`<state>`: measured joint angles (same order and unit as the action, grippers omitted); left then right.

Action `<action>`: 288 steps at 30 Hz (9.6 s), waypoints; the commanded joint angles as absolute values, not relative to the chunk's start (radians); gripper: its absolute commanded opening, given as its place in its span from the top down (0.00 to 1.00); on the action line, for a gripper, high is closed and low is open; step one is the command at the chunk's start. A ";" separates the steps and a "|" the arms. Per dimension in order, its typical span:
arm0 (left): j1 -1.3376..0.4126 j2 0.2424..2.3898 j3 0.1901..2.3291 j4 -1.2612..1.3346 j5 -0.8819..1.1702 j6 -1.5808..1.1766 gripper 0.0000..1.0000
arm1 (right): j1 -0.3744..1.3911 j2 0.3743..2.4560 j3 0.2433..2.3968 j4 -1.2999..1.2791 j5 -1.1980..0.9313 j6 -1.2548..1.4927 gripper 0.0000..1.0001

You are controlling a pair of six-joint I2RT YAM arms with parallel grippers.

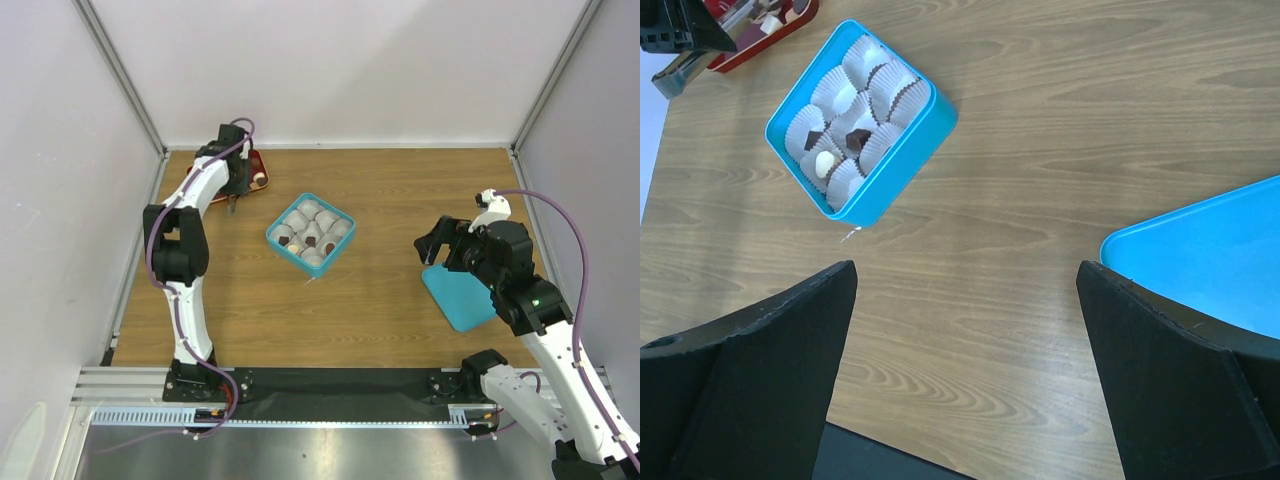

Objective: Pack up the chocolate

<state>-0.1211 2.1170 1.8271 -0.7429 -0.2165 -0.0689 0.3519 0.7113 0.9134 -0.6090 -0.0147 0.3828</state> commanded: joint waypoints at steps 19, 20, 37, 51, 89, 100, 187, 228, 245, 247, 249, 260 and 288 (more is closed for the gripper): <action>-0.162 1.841 1.895 -0.859 -0.176 -0.124 0.72 | 0.348 0.698 0.946 -0.591 -0.002 0.377 0.01; -0.196 1.809 1.866 -0.853 -0.155 -0.126 0.72 | 0.348 0.698 0.950 -0.594 -0.002 0.374 0.01; -0.514 1.577 1.390 -0.689 -0.155 -0.258 0.70 | 0.348 0.676 0.959 -0.621 -0.002 0.374 0.01; -0.522 1.600 1.310 -0.680 -0.186 -0.258 0.65 | 0.348 0.680 0.945 -0.611 -0.002 0.376 0.01; -0.226 1.839 1.746 -0.807 -0.295 -0.250 0.52 | 0.348 0.657 0.925 -0.591 -0.020 0.374 0.01; -0.167 2.012 1.845 -0.802 -0.293 -0.245 0.47 | 0.347 0.663 0.916 -0.589 -0.003 0.357 0.00; -0.581 1.667 1.559 -0.709 -0.063 -0.242 0.68 | 0.348 0.683 0.977 -0.650 0.045 0.379 0.01; -0.718 1.618 1.356 -0.632 -0.115 -0.296 0.60 | 0.347 0.680 0.969 -0.641 0.034 0.388 0.01; -0.721 1.604 1.365 -0.588 -0.132 -0.295 0.56 | 0.347 0.658 0.968 -0.649 0.041 0.393 0.01; -0.719 1.608 1.382 -0.598 -0.143 -0.293 0.55 | 0.347 0.661 0.966 -0.647 0.040 0.391 0.01; -0.721 1.602 1.388 -0.603 -0.156 -0.288 0.55 | 0.347 0.663 0.966 -0.647 0.040 0.390 0.01; -0.661 1.614 1.630 -0.745 -0.321 -0.244 0.54 | 0.347 0.683 0.966 -0.626 0.028 0.387 0.01; -0.206 2.138 1.970 -0.669 -0.253 -0.221 0.52 | 0.348 0.712 0.920 -0.574 -0.002 0.376 0.01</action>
<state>-0.2153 2.1578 1.9392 -0.7185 -0.2409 -0.2344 0.3492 0.7136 0.9279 -0.6140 -0.0082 0.3901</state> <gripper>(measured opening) 0.483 0.991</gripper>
